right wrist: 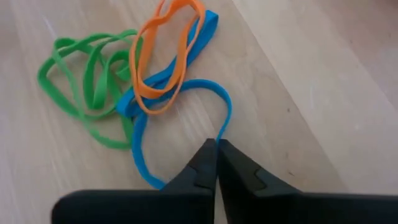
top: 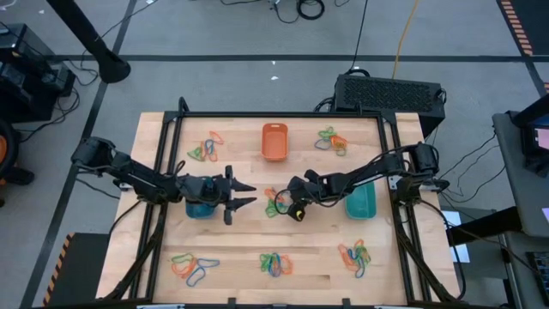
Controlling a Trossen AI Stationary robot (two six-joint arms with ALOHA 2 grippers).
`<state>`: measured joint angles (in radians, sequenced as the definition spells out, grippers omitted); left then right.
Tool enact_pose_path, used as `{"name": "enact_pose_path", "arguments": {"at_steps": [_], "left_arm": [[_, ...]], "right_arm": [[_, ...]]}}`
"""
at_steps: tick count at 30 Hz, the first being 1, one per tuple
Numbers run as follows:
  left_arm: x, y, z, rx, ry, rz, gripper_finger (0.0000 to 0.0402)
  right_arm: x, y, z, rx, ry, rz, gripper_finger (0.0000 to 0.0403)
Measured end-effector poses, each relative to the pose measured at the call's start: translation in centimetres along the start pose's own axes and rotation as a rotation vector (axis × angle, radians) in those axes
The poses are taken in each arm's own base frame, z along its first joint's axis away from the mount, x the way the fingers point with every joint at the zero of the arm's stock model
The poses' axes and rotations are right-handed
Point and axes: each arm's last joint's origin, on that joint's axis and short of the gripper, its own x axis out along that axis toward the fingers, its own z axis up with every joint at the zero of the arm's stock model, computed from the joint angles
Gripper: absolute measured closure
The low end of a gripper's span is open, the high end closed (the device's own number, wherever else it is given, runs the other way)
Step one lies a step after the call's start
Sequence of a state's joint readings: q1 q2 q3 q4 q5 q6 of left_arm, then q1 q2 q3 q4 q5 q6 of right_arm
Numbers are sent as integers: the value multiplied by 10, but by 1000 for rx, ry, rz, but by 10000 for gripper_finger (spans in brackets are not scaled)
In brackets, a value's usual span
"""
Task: Sort rubber bands into baskets
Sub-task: Put the blue rubber band into the blue bin
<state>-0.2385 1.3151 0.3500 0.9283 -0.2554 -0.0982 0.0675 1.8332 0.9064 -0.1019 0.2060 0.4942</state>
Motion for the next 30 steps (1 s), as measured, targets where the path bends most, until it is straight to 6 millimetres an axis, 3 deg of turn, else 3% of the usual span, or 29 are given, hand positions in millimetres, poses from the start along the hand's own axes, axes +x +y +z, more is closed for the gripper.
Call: {"name": "enact_pose_path", "arguments": {"at_steps": [5,10,16,23,30], "left_arm": [[0,0,0,0,5,-1,249],[0,-1,-2,4,20,-2,249],[3,0,-9,-23,47,25,249],[20,19,-23,-371,18,141,249],[45,24,-35,-585,45,149,251]], "right_arm": [[-12,-4,1,-37,-12,-51,401],[-35,-8,13,-4,-141,-169,402],[-59,10,22,-28,-287,-111,402],[-74,39,26,-108,-433,56,403],[-76,43,27,-122,-463,85,403]]}}
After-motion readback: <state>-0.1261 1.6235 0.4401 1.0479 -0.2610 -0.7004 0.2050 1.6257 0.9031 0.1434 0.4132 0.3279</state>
